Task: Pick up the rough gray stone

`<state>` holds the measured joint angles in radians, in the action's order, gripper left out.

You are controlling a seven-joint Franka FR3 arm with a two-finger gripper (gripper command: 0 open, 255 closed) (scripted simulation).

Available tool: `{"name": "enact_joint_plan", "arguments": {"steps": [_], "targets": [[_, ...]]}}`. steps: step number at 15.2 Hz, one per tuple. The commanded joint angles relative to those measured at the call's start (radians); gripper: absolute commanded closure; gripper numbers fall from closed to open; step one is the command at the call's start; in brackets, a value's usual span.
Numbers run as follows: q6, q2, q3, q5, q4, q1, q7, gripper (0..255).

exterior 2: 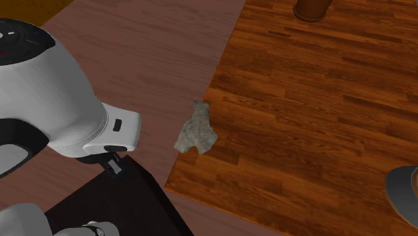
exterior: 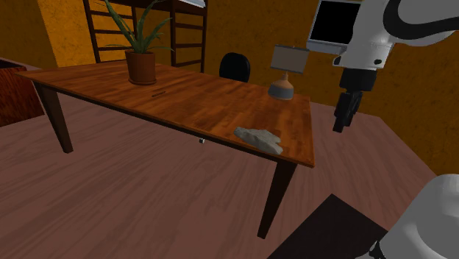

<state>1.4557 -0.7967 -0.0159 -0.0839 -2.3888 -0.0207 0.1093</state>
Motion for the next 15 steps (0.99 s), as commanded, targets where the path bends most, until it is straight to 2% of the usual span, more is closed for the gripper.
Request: {"name": "enact_joint_plan", "arguments": {"steps": [1, 8, 15], "targets": [[0.0, 0.0, 0.0, 0.0, 0.0, 0.0, 0.0, 0], [0.213, 0.231, 0.038, 0.02, 0.046, 0.04, 0.166, 0], [0.377, 0.482, 0.058, 0.012, 0.161, 0.081, 0.322, 0]]}}
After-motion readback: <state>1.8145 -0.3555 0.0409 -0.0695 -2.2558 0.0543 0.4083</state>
